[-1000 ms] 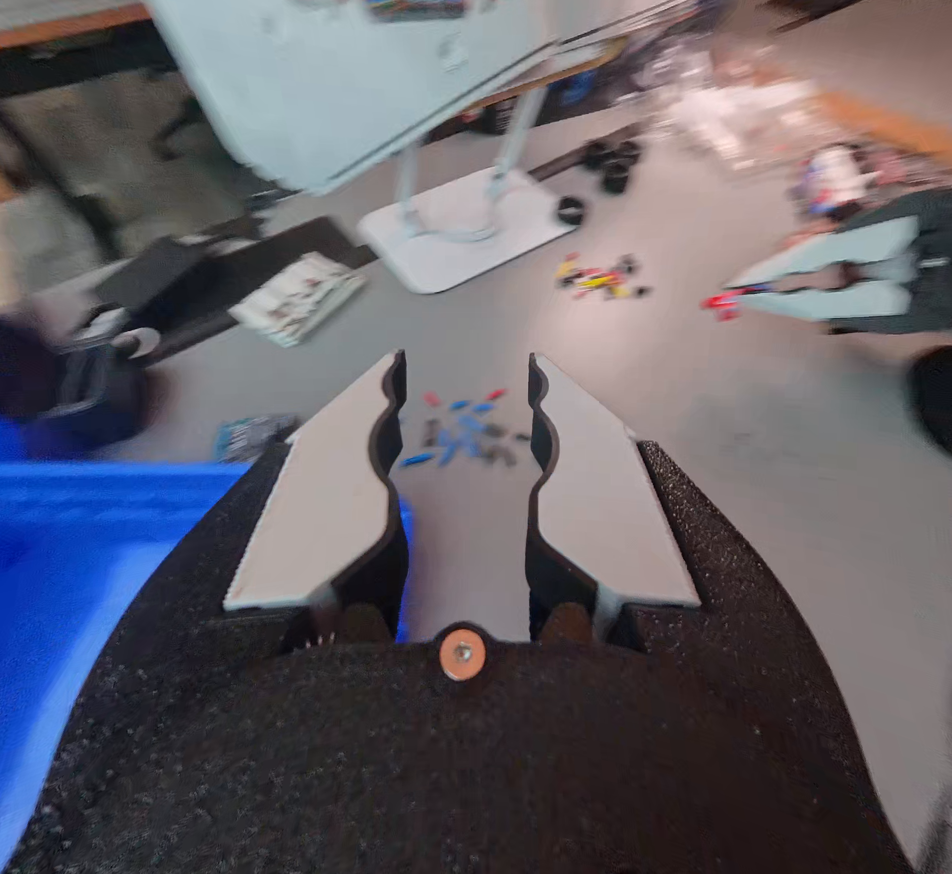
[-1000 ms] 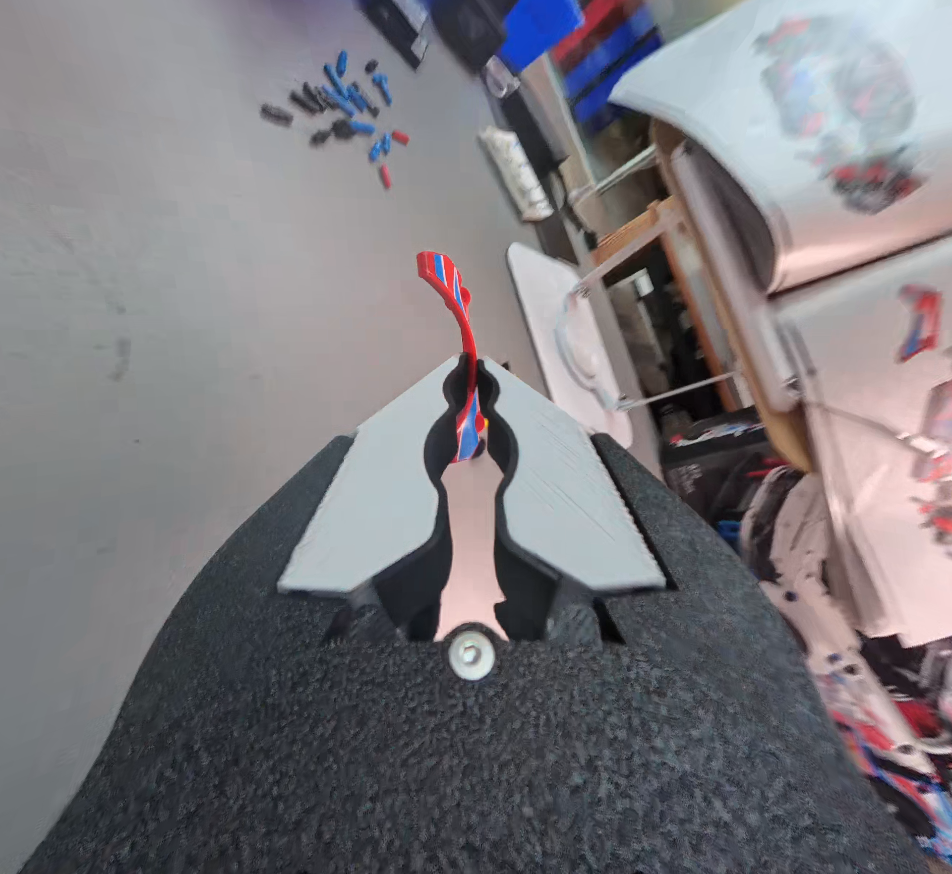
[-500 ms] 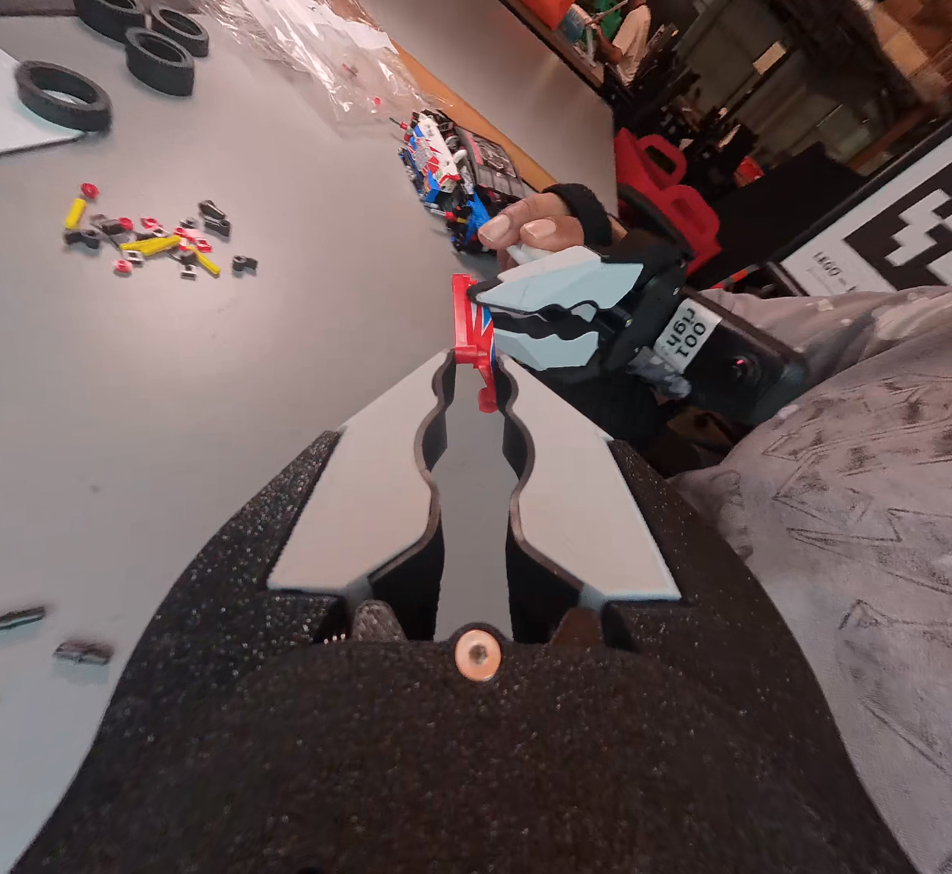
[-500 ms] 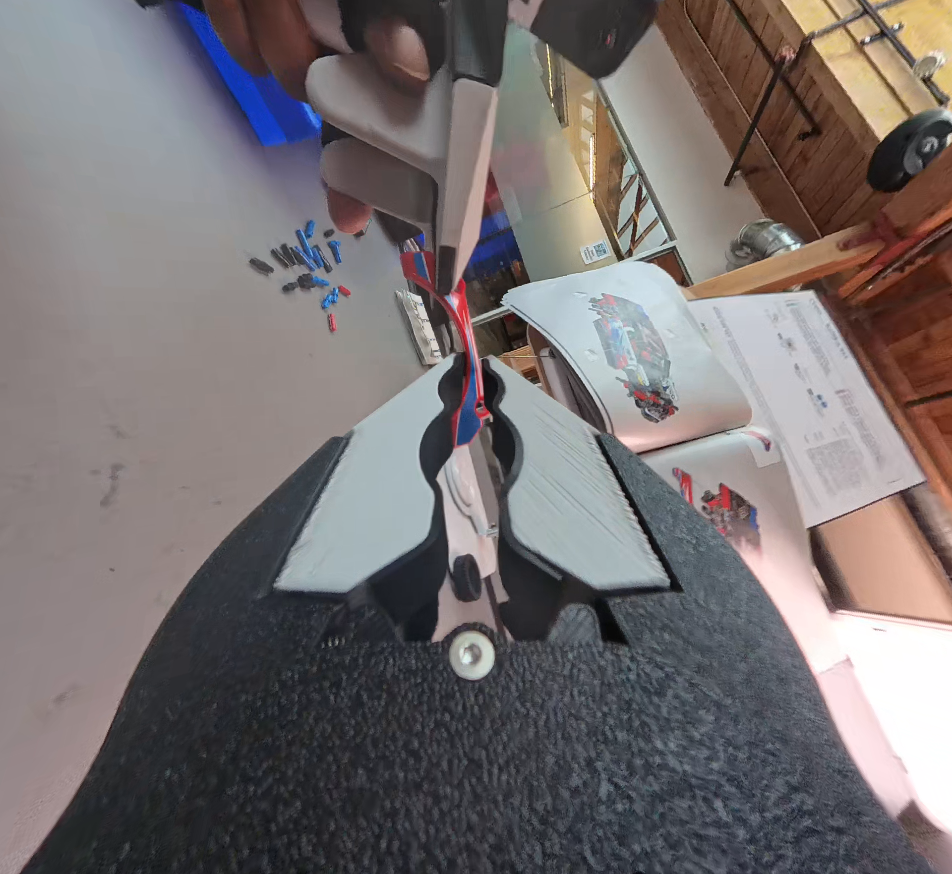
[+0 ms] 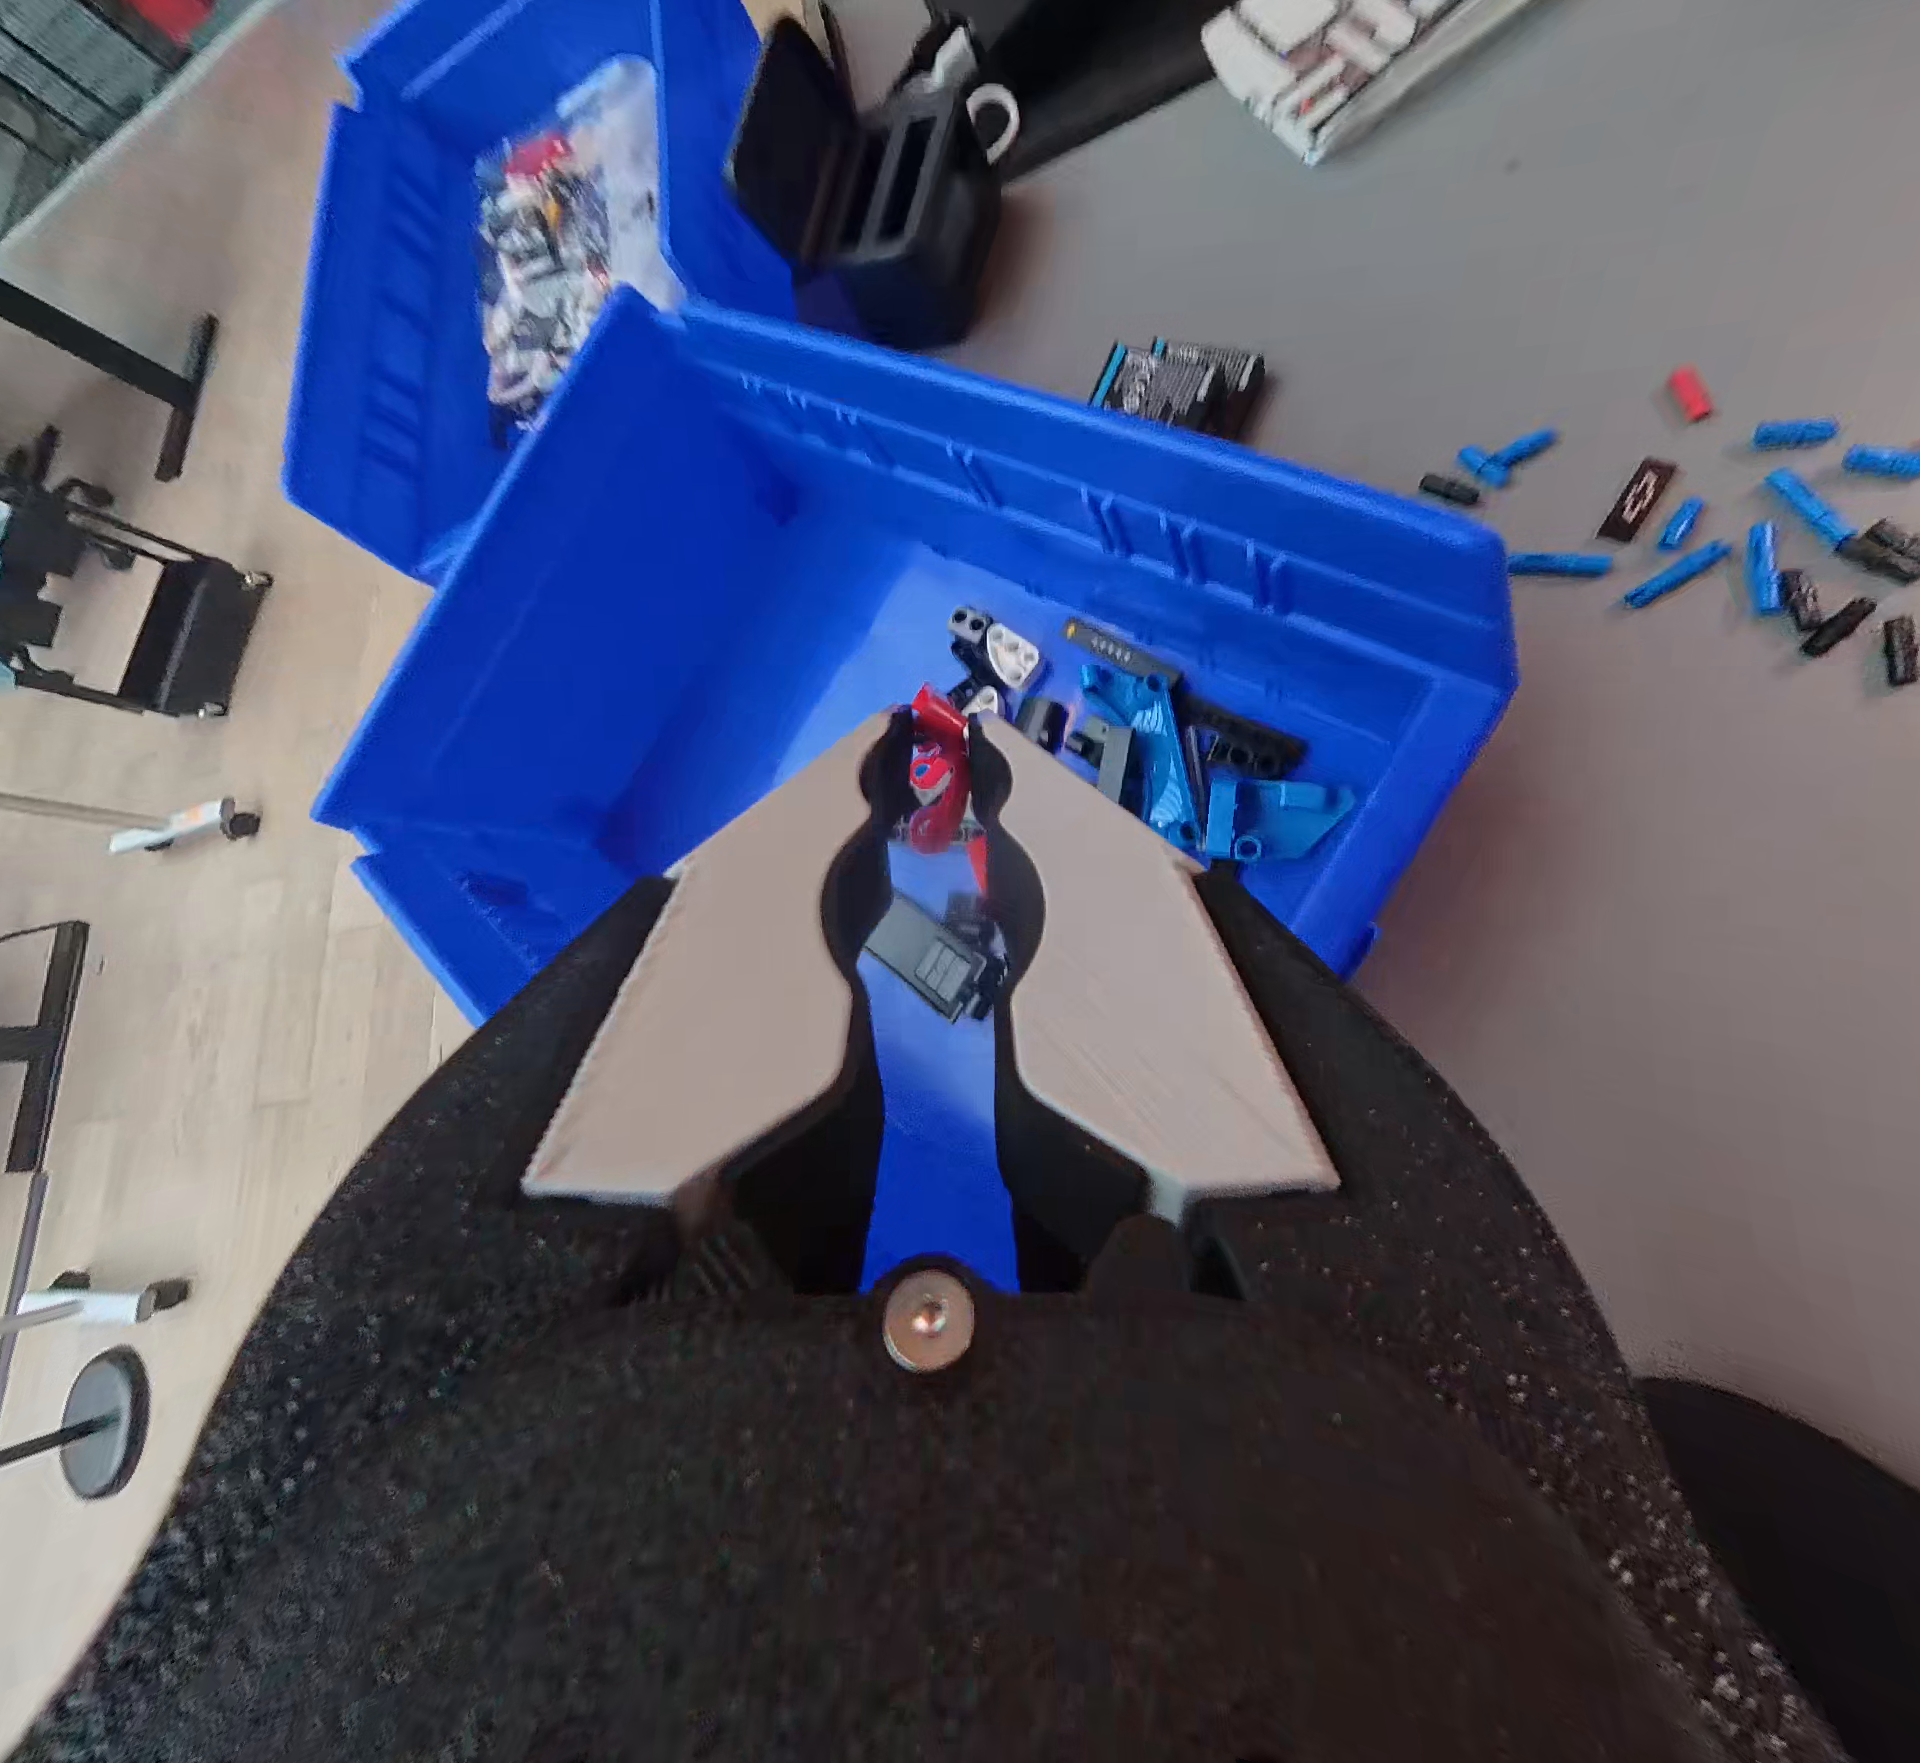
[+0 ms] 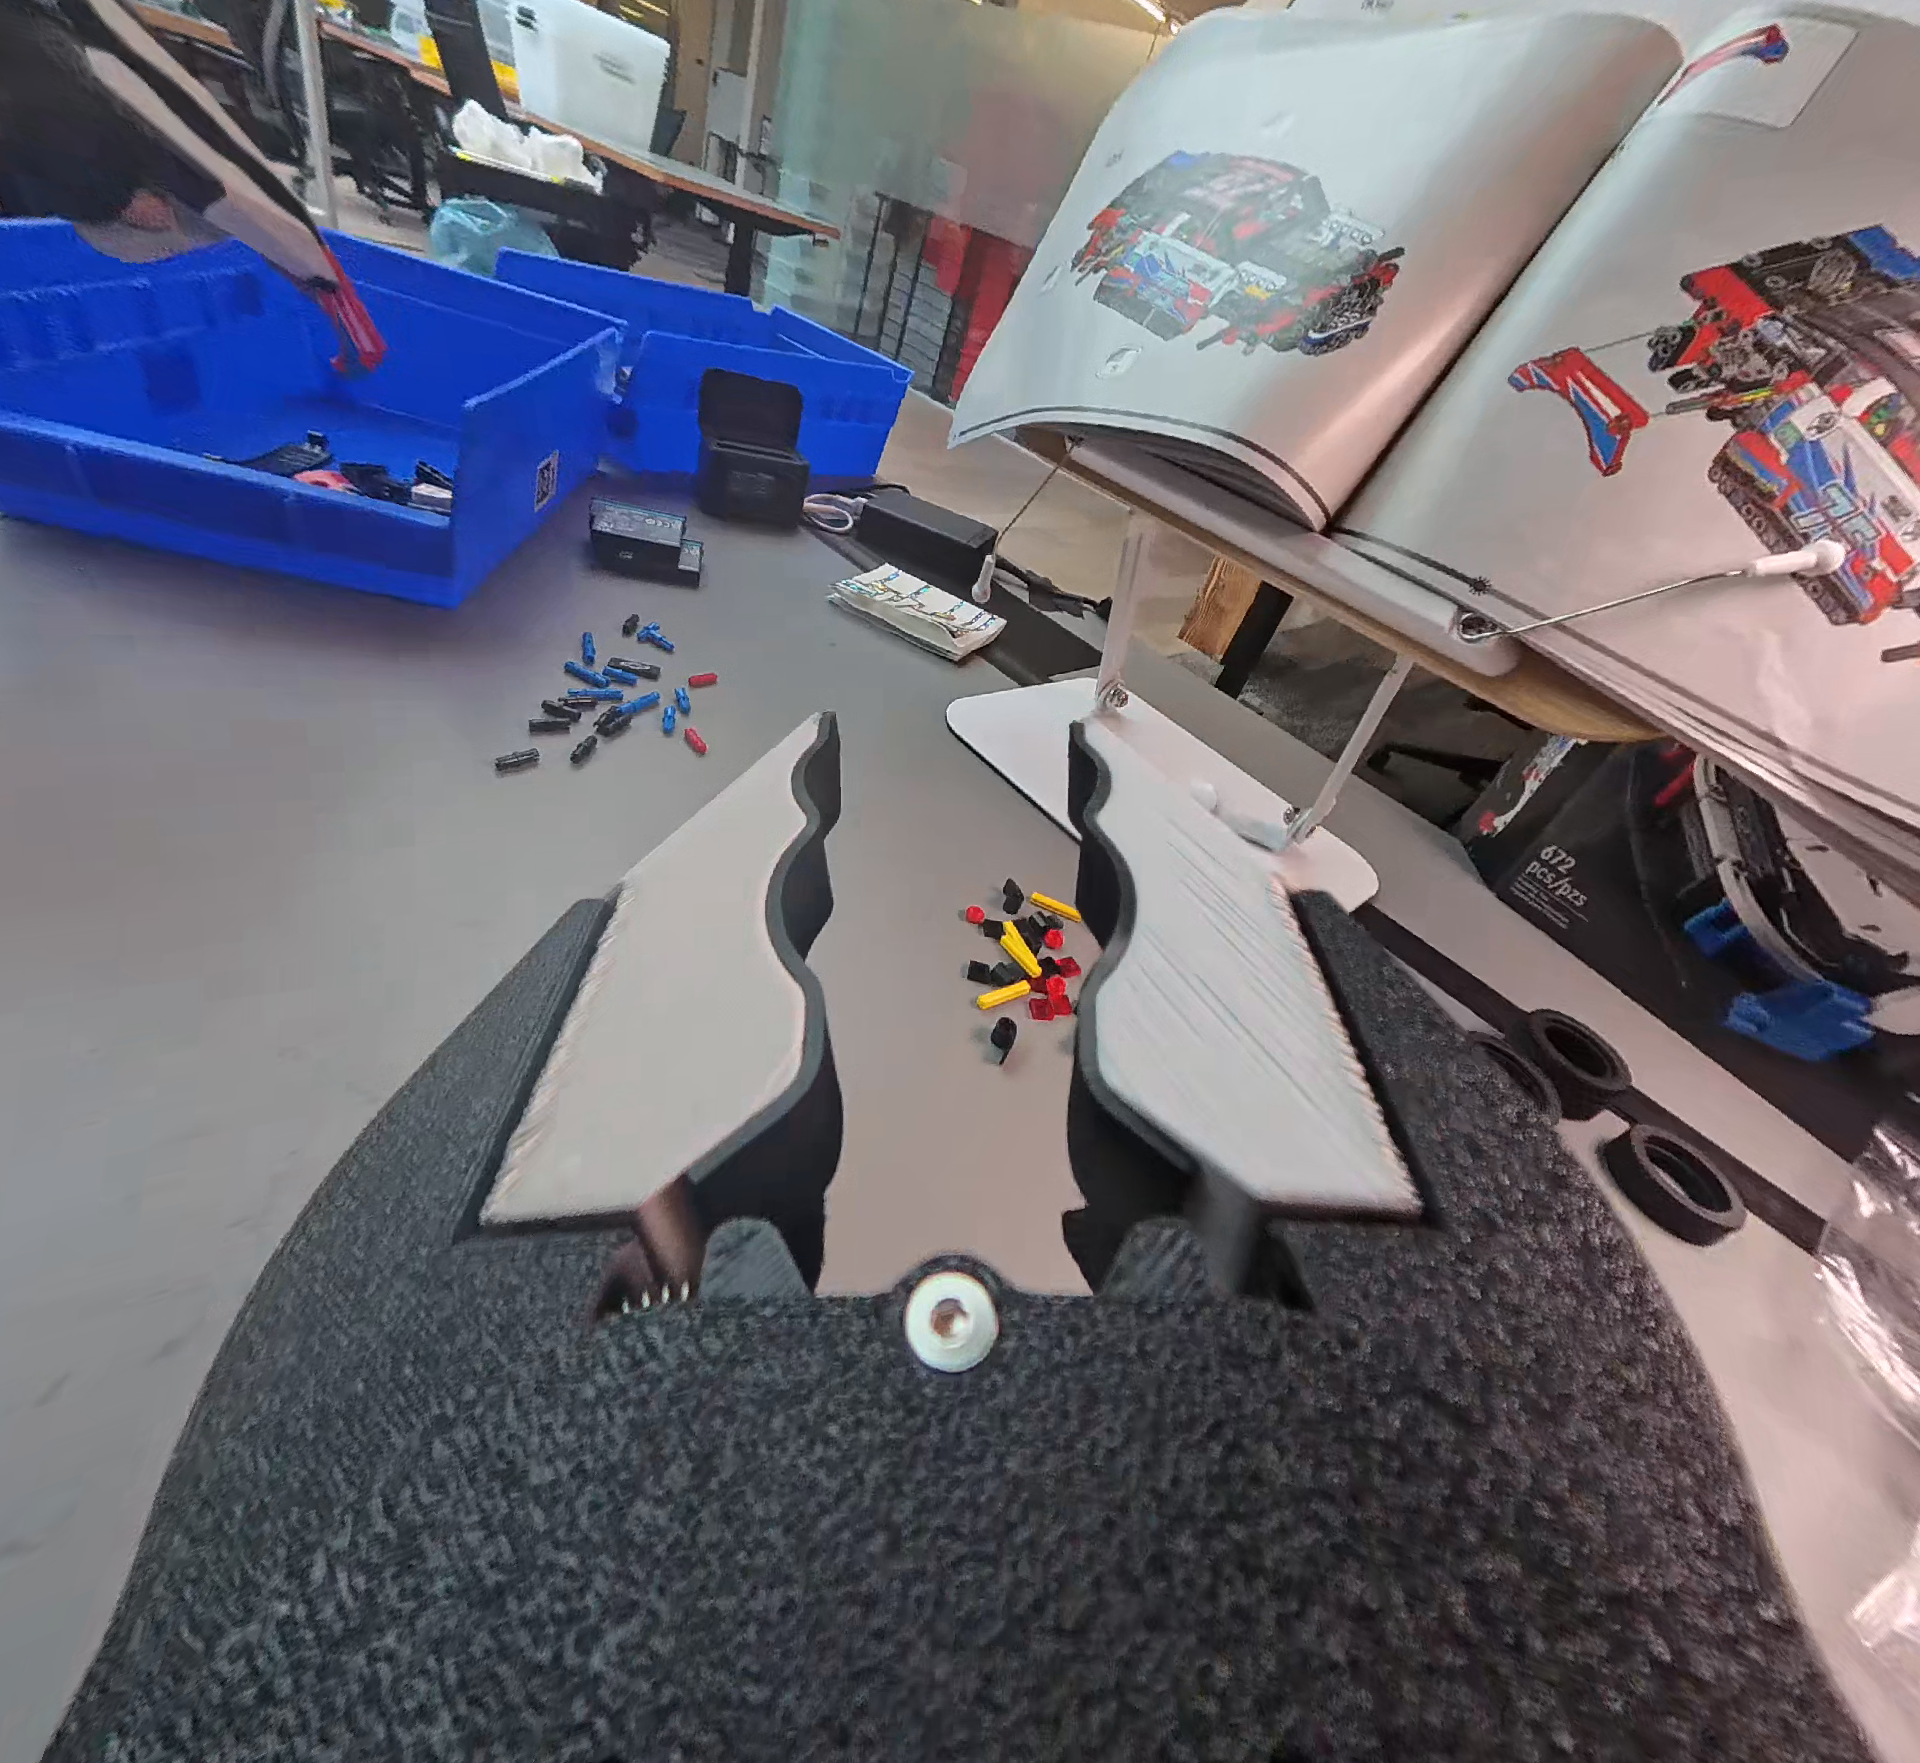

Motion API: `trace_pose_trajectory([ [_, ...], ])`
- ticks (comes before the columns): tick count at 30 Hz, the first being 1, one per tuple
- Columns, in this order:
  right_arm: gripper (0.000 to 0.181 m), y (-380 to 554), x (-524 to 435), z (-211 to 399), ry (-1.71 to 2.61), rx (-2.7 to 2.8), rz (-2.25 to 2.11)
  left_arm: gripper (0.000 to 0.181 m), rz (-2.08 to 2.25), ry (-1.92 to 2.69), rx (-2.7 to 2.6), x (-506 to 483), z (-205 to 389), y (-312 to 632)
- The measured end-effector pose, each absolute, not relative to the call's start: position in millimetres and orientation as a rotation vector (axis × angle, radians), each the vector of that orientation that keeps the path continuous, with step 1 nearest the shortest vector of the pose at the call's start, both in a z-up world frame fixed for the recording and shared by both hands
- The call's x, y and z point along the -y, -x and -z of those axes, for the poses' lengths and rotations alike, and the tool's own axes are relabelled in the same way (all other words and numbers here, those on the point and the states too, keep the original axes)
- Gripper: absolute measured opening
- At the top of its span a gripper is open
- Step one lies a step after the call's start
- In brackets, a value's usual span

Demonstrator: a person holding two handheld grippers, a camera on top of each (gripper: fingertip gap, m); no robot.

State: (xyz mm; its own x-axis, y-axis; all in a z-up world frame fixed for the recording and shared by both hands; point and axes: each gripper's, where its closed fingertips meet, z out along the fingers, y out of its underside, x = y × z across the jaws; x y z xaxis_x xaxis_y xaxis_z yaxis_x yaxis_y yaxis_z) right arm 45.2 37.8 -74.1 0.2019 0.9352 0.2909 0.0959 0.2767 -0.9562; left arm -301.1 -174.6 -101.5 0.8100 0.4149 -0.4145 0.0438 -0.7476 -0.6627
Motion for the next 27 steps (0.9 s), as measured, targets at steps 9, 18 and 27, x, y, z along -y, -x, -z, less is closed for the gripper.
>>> trace_pose_trajectory([
  [9, 0.051, -47.2, -36.9, 82.0, 1.159, 1.226, -0.813, 0.047, -0.801, 2.302, 0.372, 173.2, 100.7, 314.3],
  [18, 0.052, -51.3, -43.6, 80.1, 1.183, 1.186, -0.841, 0.068, -0.515, 1.882, 0.197, 127.6, 34.5, 266.2],
  [27, 0.000, -43.4, -39.7, 82.8, 1.161, 1.200, -0.804, 0.011, -0.032, 1.398, 0.002, 72.3, -22.9, 167.4],
])
